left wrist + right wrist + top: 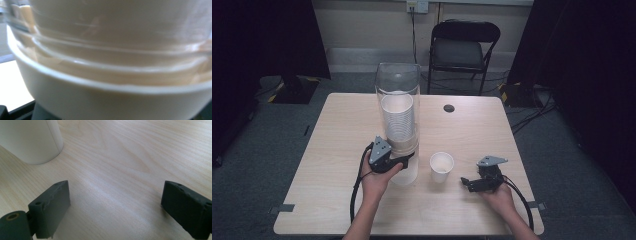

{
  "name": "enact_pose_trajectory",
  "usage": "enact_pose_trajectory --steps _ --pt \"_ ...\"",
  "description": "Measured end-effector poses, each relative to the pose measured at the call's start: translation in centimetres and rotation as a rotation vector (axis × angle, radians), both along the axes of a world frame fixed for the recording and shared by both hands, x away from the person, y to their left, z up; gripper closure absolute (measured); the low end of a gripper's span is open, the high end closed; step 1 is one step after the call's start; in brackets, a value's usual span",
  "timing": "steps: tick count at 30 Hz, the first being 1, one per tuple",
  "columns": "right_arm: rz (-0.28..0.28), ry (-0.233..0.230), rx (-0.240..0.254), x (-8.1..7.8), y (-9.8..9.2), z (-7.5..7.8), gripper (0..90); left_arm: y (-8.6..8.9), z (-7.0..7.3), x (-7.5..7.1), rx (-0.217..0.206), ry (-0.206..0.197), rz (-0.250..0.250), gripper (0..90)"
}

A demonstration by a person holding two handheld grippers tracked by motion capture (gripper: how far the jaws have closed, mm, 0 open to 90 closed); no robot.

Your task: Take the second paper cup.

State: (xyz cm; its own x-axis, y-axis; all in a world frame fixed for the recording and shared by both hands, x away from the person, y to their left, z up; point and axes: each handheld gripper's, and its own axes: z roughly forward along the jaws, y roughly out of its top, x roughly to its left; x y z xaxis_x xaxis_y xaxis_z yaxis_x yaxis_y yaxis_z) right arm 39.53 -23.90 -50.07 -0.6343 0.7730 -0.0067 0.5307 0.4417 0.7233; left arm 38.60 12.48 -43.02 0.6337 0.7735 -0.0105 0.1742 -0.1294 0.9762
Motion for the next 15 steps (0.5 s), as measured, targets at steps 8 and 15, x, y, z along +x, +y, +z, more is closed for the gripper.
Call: enact_pose_trajectory --steps 8,15 --pt "0.001 -0.004 0.001 0.0 0.0 0.0 7.9 -0.2 -1.3 0.2 0.042 0.036 0.017 34.6" --pt "-0.001 0.001 0.001 0.0 0.0 0.0 7.9 0.3 -5.7 -1.1 0.098 0.176 -0.003 35.4"
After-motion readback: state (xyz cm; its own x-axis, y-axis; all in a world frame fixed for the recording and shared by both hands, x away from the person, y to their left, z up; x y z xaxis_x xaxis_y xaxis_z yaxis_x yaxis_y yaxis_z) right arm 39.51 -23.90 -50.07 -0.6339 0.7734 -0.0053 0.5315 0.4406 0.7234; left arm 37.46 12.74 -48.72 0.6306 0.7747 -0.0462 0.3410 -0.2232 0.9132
